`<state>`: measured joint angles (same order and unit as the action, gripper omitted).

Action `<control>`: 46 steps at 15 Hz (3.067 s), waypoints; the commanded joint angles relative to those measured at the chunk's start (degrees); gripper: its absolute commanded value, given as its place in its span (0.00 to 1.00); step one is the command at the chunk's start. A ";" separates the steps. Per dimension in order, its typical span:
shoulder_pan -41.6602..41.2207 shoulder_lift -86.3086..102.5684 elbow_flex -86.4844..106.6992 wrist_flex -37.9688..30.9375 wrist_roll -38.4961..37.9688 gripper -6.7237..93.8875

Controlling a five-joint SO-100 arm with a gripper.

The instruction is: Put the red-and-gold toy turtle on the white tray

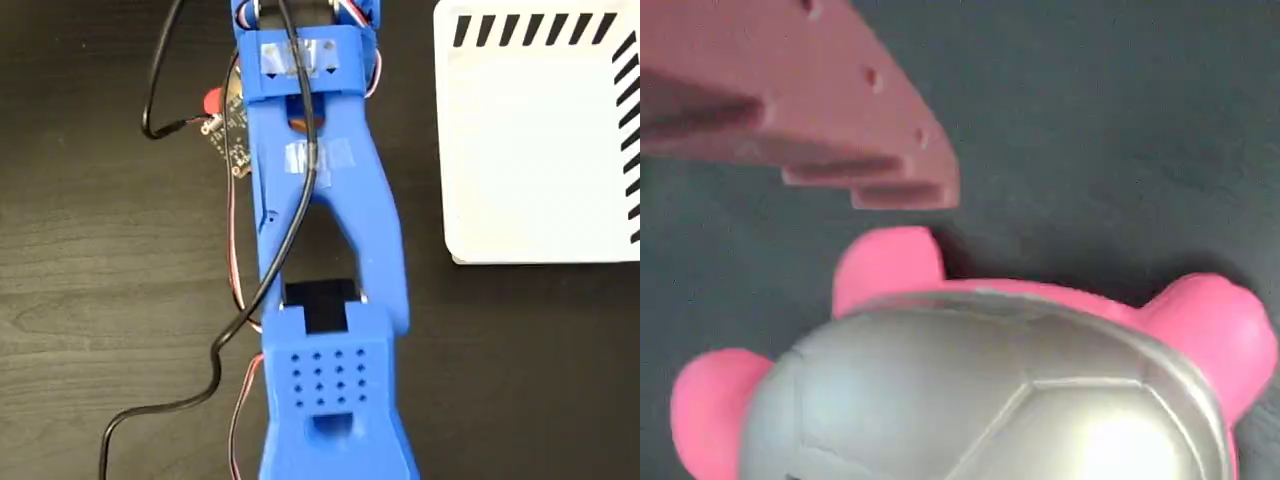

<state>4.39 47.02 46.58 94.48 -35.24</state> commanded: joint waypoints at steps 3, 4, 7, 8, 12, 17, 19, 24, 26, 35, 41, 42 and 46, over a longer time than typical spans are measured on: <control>0.00 -0.79 -5.19 0.26 0.35 0.62; -0.26 -1.49 -5.98 0.00 0.88 0.62; -1.05 -3.25 -7.56 -0.62 1.58 0.62; -1.14 -3.78 -7.65 -1.14 1.67 0.62; -1.67 -6.68 -10.37 -1.58 1.93 0.62; -1.76 -7.38 -13.01 -1.58 2.90 0.42; -1.76 -7.56 -13.54 -1.58 3.69 0.23; -1.85 -7.65 -13.71 -1.58 4.31 0.07; -1.85 -7.73 -13.80 -1.58 4.31 0.07; -4.31 13.27 -8.61 -1.41 7.73 0.07; -6.15 23.64 0.35 -1.32 9.76 0.07; -5.80 26.10 2.20 -0.97 10.46 0.07; 2.11 39.64 10.20 2.29 11.95 0.07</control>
<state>2.46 74.97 56.16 95.10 -23.47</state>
